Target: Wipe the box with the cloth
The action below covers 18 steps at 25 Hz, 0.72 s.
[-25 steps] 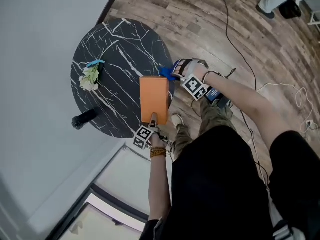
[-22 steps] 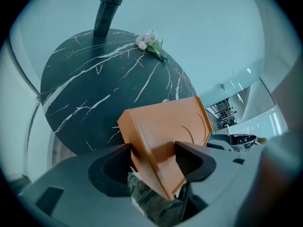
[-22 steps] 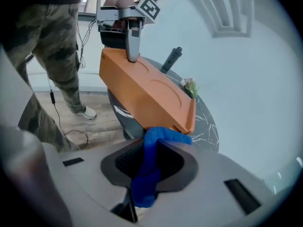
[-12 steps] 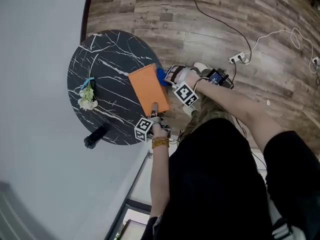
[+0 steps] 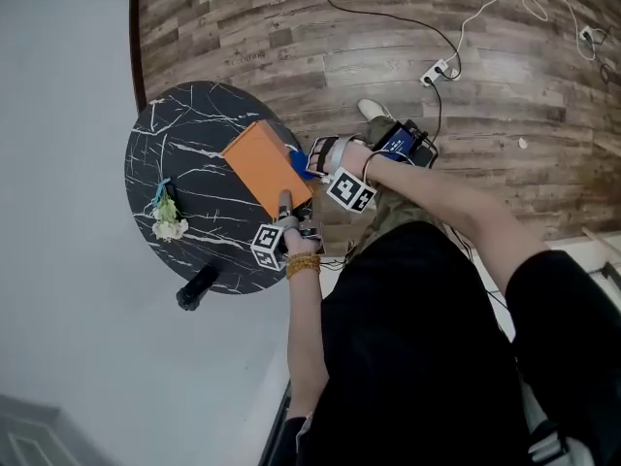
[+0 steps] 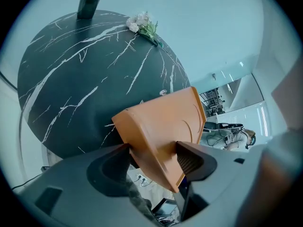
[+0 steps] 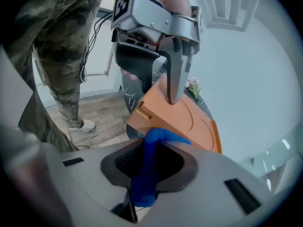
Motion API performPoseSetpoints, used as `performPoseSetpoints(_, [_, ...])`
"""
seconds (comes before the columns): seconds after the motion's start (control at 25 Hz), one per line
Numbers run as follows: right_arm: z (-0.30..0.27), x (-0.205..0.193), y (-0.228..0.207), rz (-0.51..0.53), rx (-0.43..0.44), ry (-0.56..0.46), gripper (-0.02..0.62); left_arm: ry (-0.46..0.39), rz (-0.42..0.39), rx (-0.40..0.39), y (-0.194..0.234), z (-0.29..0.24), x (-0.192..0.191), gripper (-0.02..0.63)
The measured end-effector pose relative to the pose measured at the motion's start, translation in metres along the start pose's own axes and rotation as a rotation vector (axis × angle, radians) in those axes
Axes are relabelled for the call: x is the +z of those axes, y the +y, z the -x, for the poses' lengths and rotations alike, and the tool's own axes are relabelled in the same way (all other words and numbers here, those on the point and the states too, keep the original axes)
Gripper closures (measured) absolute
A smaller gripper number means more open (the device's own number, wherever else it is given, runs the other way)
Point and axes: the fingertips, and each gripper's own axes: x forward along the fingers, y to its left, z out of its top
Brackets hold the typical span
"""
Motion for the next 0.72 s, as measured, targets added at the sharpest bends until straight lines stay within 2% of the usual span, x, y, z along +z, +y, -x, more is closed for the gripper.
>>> performPoseSetpoints(0.32, [0.017, 0.031, 0.03, -0.096, 0.009, 0.027, 0.529, 0.011, 0.012, -0.031, 0.004, -0.001, -0.001, 0.296])
performPoseSetpoints(0.52, [0.042, 0.051, 0.046, -0.215, 0.053, -0.04, 0.528, 0.01, 0.016, -0.053, 0.004, -0.003, 0.0, 0.291])
performPoseSetpoints(0.6, [0.059, 0.06, 0.05, -0.319, 0.066, -0.085, 0.528, 0.032, -0.04, -0.073, 0.002, 0.0, -0.003, 0.292])
performPoseSetpoints(0.72, [0.093, 0.07, 0.041, -0.593, 0.022, -0.158, 0.528, 0.095, -0.199, -0.173, -0.013, 0.021, -0.01, 0.285])
